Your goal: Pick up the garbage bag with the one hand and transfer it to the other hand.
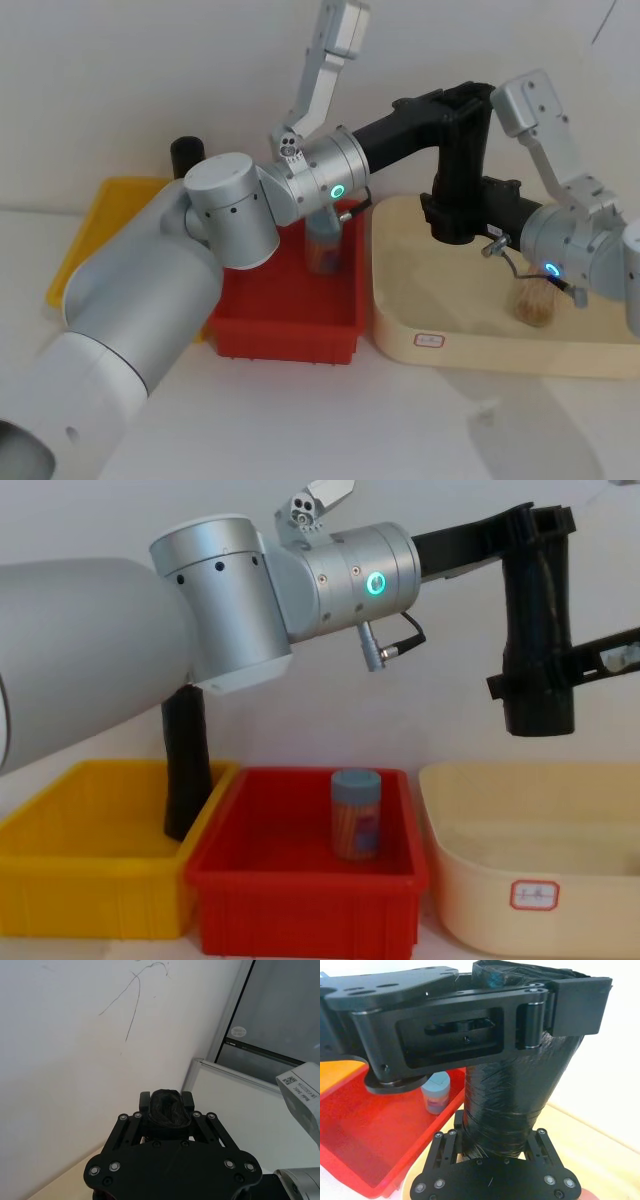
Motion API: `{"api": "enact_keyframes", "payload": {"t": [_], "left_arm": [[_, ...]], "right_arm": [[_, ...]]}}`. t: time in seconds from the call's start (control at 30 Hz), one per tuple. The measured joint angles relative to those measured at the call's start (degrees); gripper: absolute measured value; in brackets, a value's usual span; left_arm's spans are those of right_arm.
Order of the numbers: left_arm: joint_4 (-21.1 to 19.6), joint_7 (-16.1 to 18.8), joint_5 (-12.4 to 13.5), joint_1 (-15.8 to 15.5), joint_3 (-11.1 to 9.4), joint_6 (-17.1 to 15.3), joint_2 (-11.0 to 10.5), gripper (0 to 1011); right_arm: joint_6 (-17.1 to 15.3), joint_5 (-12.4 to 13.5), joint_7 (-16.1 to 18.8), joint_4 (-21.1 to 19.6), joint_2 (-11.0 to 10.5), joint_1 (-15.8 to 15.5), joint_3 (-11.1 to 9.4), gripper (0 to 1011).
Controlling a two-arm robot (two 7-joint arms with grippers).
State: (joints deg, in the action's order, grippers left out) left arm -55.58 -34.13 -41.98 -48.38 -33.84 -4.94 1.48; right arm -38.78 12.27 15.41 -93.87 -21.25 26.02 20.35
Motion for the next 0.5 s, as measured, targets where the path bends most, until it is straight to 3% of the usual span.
{"api": "enact_keyframes", "payload": {"t": [0.07,0.5], "left_arm": [[0.0,0.0,0.0,0.0,0.0,0.0,0.0,354],[0.0,0.0,-0.1,-0.1,0.0,0.0,0.1,743]], "right_arm": [[0.0,0.0,0.0,0.0,0.0,0.0,0.0,538],[0.1,-0.3,0.1,0.9,0.1,0.6,0.0,538]]}}
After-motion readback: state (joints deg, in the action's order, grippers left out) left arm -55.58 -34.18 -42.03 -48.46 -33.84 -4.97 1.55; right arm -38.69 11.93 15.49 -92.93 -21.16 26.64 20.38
